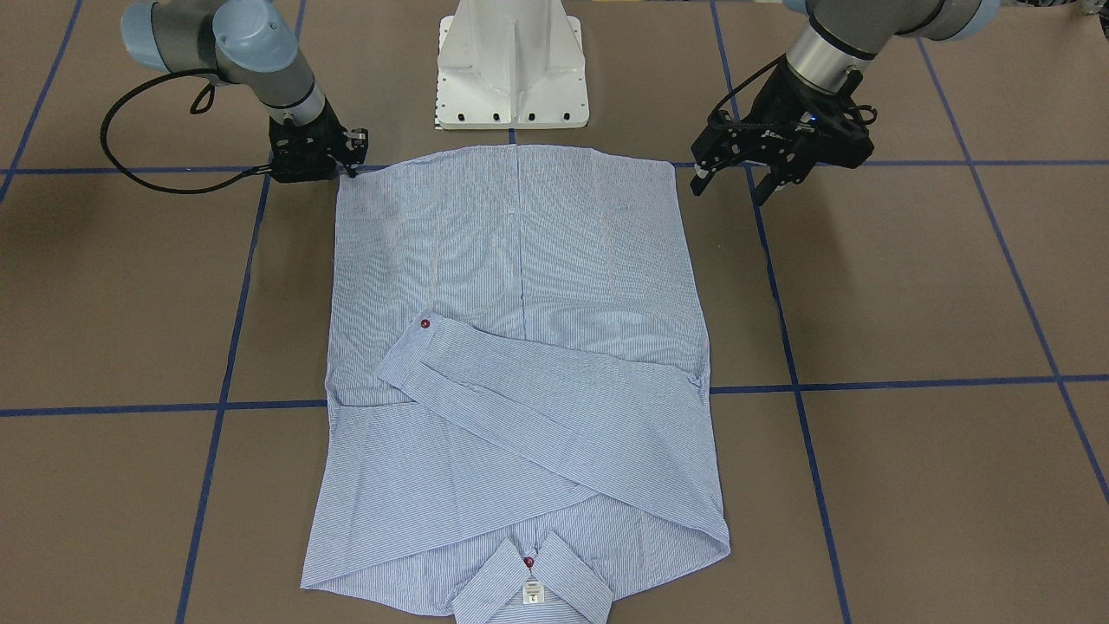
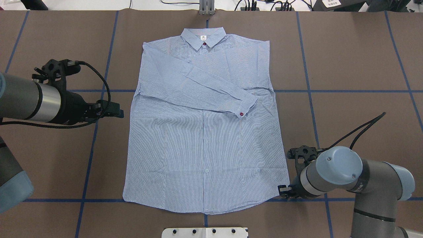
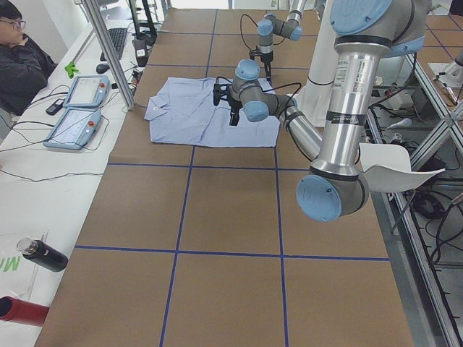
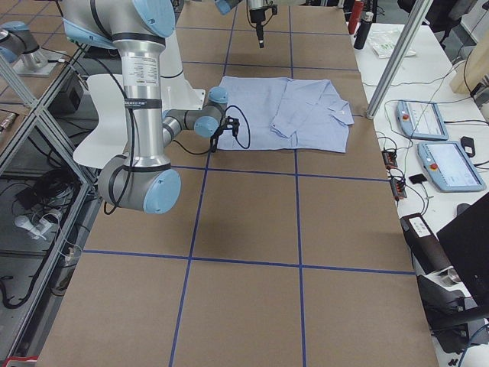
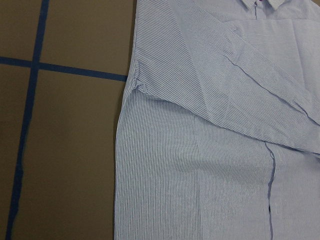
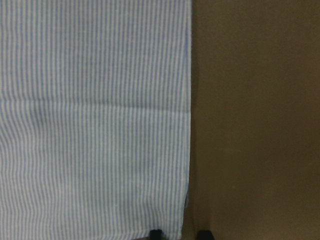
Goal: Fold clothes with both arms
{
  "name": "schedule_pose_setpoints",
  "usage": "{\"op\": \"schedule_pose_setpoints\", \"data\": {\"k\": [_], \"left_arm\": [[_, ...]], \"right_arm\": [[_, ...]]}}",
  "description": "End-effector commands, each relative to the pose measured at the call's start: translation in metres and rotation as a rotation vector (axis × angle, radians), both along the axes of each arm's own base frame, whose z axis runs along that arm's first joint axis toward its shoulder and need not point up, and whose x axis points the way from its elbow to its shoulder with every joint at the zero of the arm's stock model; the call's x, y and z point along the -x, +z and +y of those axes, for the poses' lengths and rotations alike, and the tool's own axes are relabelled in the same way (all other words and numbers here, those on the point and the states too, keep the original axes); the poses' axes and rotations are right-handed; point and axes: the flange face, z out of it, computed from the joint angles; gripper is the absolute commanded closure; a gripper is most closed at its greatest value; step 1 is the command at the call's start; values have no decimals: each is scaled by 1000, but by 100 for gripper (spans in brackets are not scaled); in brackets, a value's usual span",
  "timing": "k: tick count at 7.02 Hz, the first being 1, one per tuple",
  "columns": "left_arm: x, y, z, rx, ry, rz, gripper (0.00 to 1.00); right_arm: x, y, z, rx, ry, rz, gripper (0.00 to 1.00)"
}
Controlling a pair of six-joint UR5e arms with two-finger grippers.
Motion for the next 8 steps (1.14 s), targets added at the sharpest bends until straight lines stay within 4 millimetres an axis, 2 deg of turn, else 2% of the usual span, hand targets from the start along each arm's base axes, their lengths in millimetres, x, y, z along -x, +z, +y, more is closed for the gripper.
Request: {"op": "schedule_pose_setpoints", "data": {"k": [1, 2, 3, 6, 7, 8], "left_arm": [[0, 1, -1, 2, -2, -2, 0], [0, 1, 0, 2, 0, -2, 0], [0, 1, -1, 2, -2, -2, 0], [0, 2, 0, 6, -1, -3, 0], [-1, 3, 1, 13, -1, -4, 0], [-19, 13, 17, 95, 9, -4, 0]], "right_arm": [[2, -4, 1, 7, -10, -10, 78], [2, -4, 1, 7, -10, -10, 86], [2, -5, 1, 7, -10, -12, 100], [-1, -17, 1, 4, -13, -38, 100], [-8, -25, -3, 2, -2, -54, 100], [-10, -28, -5, 2, 0, -63, 100]]}}
